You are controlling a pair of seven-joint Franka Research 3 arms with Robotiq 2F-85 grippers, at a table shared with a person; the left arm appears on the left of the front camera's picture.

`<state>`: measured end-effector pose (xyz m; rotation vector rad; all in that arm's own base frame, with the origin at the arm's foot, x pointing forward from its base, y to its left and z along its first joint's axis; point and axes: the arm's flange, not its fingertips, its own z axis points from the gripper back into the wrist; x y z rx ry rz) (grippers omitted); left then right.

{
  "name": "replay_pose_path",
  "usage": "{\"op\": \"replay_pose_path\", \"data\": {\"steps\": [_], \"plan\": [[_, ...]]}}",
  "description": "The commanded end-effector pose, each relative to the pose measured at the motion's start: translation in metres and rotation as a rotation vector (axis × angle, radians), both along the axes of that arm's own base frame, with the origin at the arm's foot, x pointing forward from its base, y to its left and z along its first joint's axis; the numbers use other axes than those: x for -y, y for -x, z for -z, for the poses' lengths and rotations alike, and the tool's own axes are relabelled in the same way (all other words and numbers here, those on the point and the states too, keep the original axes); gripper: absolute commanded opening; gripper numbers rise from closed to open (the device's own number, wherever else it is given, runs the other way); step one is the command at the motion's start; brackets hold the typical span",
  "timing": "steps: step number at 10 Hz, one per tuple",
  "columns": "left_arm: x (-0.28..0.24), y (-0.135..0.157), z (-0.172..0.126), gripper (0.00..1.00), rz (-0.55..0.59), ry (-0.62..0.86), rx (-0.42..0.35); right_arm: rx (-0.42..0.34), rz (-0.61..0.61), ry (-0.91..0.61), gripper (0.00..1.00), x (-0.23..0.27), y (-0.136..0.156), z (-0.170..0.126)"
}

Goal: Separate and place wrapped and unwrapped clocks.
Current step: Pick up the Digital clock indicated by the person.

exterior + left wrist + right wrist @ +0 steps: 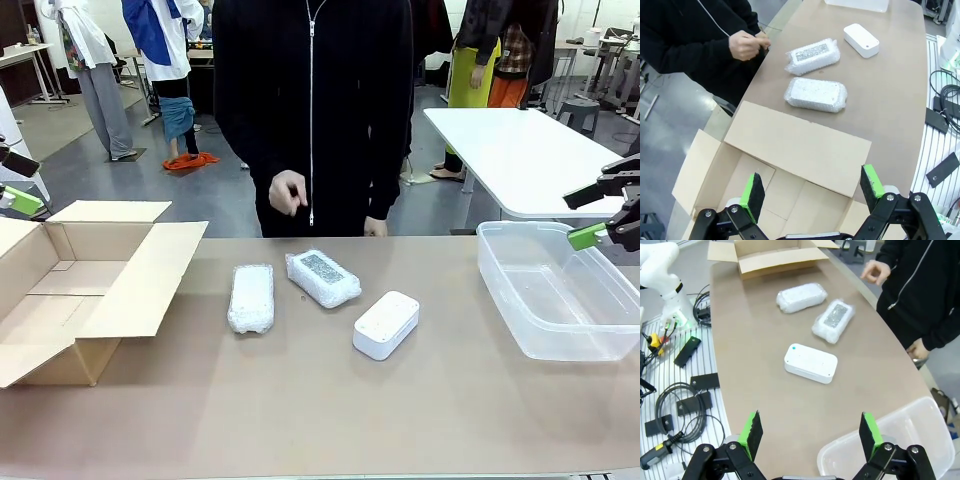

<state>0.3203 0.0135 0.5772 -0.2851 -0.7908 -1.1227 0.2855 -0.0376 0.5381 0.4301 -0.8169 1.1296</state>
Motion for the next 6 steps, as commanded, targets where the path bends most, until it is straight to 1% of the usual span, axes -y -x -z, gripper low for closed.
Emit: {"op": "replay_pose_path", "data": {"steps": [1,6], "plan": [[-0.0010,-0.0031,0.0008,1.00,0.020,0.011,0.018,0.004,-0.024,-0.011,1.00,0.0008,-0.0028,-0.0001],[-0.0010,-0.0031,0.0008,1.00,0.020,0.011,0.018,0.004,-0.024,-0.011,1.00,0.0008,-0.0028,-0.0001]]}}
